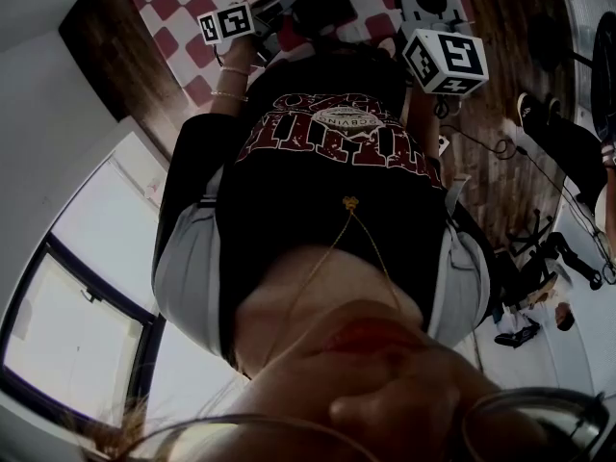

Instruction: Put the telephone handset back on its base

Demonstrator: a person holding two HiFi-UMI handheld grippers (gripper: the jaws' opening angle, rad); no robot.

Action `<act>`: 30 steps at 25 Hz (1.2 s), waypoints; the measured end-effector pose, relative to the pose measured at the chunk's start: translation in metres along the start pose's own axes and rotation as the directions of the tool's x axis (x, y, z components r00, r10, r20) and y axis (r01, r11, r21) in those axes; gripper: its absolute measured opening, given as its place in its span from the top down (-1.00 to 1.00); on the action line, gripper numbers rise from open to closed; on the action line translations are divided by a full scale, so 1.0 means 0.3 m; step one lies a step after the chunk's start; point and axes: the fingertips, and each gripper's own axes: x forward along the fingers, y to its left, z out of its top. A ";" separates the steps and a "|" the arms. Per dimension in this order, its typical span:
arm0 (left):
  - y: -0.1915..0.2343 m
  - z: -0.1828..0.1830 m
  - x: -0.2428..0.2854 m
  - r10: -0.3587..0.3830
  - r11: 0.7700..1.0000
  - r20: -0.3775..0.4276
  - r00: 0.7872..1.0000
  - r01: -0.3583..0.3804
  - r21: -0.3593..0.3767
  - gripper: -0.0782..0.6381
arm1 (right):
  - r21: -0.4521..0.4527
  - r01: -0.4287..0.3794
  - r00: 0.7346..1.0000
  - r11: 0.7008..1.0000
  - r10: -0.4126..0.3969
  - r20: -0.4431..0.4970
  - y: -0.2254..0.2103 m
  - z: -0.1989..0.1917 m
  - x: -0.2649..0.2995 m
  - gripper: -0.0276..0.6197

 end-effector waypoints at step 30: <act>0.019 -0.025 -0.026 0.142 0.990 -0.120 0.983 -0.143 -0.003 0.41 | 0.000 -0.010 1.000 1.000 0.010 0.008 0.003 -0.001 -0.007 0.85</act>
